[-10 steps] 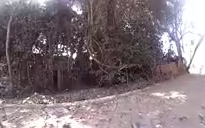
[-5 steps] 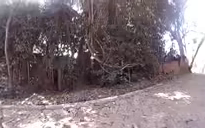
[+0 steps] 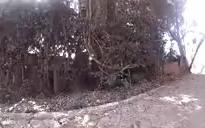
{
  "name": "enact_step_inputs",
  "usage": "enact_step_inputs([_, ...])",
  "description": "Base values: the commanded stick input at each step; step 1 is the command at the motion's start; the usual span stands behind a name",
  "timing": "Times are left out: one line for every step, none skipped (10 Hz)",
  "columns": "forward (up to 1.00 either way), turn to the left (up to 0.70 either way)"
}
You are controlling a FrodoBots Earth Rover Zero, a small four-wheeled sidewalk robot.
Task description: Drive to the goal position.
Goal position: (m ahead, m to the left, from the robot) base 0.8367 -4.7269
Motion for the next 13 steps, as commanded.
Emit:
enact_step_inputs([0.00, -0.70])
enact_step_inputs([0.00, -0.70])
enact_step_inputs([0.00, -0.70])
enact_step_inputs([0.00, -0.70])
enact_step_inputs([0.00, -0.70])
enact_step_inputs([0.00, -0.70])
enact_step_inputs([0.00, -0.70])
enact_step_inputs([0.00, -0.70])
enact_step_inputs([0.00, -0.70])
enact_step_inputs([0.00, -0.70])
enact_step_inputs([0.00, -0.70])
enact_step_inputs([0.00, -0.70])
enact_step_inputs([0.00, -0.70])
